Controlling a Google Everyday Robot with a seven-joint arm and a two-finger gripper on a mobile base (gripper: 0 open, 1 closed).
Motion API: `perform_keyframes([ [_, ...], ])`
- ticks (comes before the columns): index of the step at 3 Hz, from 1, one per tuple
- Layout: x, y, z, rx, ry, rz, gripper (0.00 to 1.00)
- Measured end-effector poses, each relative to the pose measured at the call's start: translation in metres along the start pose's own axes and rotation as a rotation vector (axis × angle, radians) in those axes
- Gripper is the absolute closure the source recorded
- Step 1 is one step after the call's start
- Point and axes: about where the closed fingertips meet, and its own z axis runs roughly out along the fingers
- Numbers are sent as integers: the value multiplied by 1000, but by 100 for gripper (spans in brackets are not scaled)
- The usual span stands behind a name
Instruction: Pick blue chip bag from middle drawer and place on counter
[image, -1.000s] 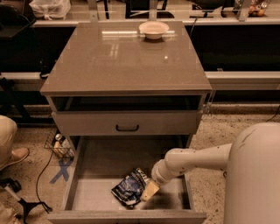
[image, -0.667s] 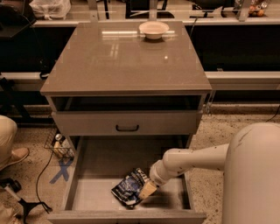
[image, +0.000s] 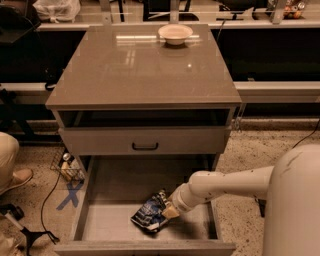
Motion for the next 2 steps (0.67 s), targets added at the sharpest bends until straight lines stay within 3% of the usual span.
perform_keyframes([
  [1,-8,6,-41,64,-49,-24,89],
  [2,-20,15,-112,167,-117,-80,100],
])
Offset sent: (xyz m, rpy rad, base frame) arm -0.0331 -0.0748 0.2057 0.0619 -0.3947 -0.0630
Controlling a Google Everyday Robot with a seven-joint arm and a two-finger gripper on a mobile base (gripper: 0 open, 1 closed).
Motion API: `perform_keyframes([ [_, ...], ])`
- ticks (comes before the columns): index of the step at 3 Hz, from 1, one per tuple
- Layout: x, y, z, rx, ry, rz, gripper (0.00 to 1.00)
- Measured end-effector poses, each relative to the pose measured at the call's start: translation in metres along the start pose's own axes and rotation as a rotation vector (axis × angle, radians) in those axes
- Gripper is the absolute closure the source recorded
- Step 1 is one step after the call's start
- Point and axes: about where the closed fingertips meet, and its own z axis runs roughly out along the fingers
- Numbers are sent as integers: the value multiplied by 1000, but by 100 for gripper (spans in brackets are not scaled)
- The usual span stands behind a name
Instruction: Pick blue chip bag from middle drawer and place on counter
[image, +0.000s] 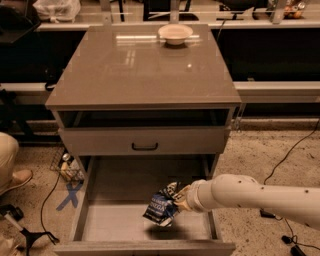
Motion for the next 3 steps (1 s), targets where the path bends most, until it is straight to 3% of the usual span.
perform_keyframes([
  [1,-24,-6,-68,89,-57,-60,100],
  [2,-2,-10,-88,130,-55,-31,100],
  [3,-2,-10,-87,128,-54,-29,100],
])
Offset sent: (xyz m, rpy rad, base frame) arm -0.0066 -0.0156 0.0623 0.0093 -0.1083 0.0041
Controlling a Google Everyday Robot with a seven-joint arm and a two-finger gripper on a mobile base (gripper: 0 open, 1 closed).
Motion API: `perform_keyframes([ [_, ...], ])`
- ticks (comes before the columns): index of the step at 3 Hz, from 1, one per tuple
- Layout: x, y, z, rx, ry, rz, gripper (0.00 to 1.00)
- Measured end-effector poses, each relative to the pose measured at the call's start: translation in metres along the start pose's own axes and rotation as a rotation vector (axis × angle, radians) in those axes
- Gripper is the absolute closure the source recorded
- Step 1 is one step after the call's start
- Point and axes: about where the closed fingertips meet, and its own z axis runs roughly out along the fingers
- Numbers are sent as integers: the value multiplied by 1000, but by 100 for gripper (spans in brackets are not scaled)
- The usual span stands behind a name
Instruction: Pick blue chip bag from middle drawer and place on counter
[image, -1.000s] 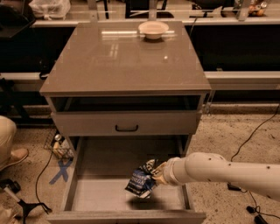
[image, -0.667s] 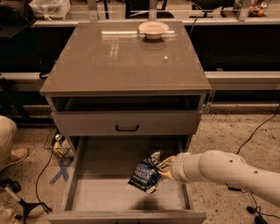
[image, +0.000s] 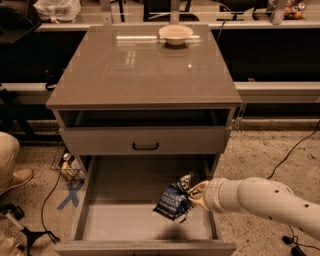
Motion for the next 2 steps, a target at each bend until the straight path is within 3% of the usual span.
perform_keyframes([
  [1,-8,-11,-14,20,-60,8,100],
  [2,-43,-50,-71,87,-177,-16,100],
])
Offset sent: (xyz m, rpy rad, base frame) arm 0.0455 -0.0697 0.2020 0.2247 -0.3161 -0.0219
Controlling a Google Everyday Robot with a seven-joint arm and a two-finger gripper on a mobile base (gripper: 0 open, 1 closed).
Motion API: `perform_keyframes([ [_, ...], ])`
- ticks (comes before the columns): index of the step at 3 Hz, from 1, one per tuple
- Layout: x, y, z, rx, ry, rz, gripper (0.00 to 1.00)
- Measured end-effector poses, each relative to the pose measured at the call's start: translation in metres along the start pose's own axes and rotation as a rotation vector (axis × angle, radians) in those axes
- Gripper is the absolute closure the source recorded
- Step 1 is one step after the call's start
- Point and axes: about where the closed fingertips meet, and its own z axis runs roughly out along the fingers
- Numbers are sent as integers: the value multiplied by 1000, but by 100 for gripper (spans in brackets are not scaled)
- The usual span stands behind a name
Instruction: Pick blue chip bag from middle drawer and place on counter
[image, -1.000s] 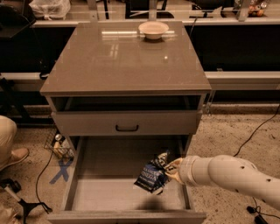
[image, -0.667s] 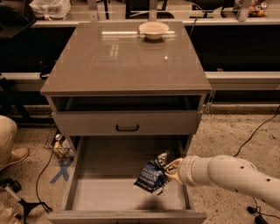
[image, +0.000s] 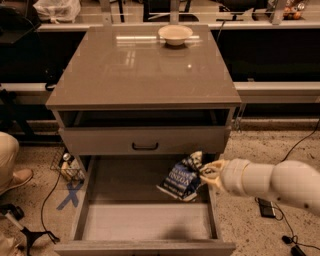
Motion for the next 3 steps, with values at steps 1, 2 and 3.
perform_keyframes([
  [1,-49,-48,-59,80,-80,-44,100],
  [2,-93,-85,-112,149,-163,-67,100],
  [3,-101,-97,-123,173,-179,-70,100],
])
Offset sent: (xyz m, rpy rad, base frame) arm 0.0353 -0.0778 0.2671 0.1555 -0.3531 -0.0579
